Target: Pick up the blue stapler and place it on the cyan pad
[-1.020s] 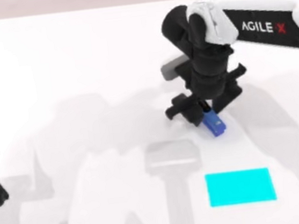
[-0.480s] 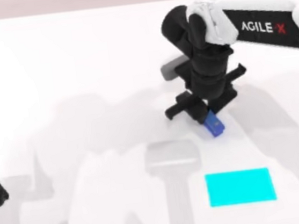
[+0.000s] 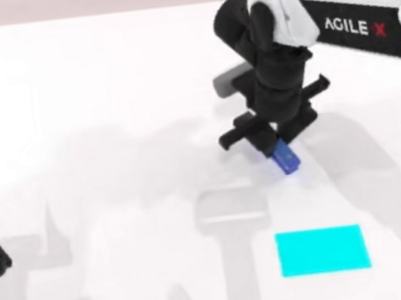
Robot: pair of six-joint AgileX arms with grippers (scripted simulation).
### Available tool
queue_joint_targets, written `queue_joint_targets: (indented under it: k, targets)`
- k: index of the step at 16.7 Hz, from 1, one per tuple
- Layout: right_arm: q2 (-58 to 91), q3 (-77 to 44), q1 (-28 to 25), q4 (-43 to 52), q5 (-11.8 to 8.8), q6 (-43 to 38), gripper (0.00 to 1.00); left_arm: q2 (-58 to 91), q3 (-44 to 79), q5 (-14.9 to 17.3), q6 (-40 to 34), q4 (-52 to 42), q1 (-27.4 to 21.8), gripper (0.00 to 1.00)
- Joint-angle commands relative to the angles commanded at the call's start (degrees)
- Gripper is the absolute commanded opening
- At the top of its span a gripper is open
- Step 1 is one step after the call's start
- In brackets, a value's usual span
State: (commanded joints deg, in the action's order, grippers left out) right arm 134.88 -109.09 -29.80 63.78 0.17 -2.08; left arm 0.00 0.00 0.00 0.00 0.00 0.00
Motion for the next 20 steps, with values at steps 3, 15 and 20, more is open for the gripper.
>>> queue_joint_targets:
  k: [3, 15, 20]
  targets:
    - [-0.9, -6.1, -0.1, 7.6, 0.0, 0.0, 0.00, 0.0, 0.0, 0.0, 0.0, 0.0, 0.0, 1.00]
    - [-3.1, -13.2, -0.3, 15.9, -0.1, -1.6, 0.00, 0.0, 0.0, 0.0, 0.0, 0.0, 0.0, 1.00]
    - [-8.9, -9.3, -2.0, 12.3, -0.1, -16.5, 0.00, 0.0, 0.0, 0.0, 0.0, 0.0, 0.0, 1.00]
